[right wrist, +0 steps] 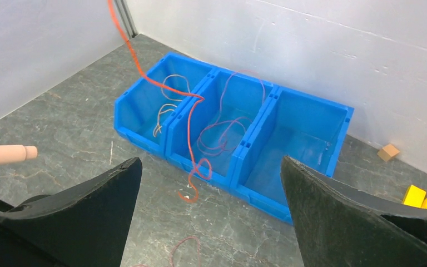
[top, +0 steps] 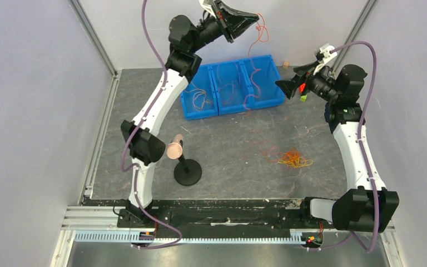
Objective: Untangle the cables
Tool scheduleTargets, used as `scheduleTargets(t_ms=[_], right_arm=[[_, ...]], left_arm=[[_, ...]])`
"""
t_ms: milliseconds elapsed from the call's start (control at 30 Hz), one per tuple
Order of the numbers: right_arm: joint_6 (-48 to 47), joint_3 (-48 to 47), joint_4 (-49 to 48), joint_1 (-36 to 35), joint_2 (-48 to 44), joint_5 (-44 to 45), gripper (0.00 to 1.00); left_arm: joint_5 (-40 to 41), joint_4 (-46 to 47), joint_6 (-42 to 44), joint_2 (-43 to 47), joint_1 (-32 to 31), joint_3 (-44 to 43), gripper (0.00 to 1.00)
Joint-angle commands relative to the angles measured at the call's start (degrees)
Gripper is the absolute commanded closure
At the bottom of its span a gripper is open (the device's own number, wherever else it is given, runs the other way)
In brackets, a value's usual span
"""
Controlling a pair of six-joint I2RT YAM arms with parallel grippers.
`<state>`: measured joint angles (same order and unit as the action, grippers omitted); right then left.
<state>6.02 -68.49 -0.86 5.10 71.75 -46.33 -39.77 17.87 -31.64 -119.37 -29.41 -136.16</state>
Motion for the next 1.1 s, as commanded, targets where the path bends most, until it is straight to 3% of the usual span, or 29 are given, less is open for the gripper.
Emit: scheduleTargets(t_ms=[0,167,300,567,667,933,1067], right_arm=[[0.63,1.60,-3.04,0.08,0.26,4.14,0.02],[-1.39,4.85,-2.98,0.08,0.05,5.00,0.02],[1.05,4.38,-7.64,-0.01,2.17,2.96,0.02],[11.30,-2.86,-25.99,-4.85,9.50,2.10,0.02],[10.11,-7.78,-26.54,-10.29,11.99,5.98,0.02],[6.66,-17.68,-25.96,-15.19,16.62,15.20,0.02],[2.27,-21.76,-23.87,-16.93,18.31,17.96,0.09]], left_arm=[[8.37,5.56,7.19,-7.38,-0.61,-6.59,0.98],[14.50,7.14,9.93,-14.52,-0.91,-13.89,0.98],[14.87,9.64,10.16,-14.13,-1.00,-14.03,0.98],[11.13,13.38,8.10,-6.32,-1.00,-2.32,0.98],[8.99,13.50,7.47,-4.22,-0.92,0.22,0.98],[5.51,14.85,5.53,3.05,0.48,9.95,0.98],[2.99,15.18,4.21,5.30,0.90,13.11,0.98]])
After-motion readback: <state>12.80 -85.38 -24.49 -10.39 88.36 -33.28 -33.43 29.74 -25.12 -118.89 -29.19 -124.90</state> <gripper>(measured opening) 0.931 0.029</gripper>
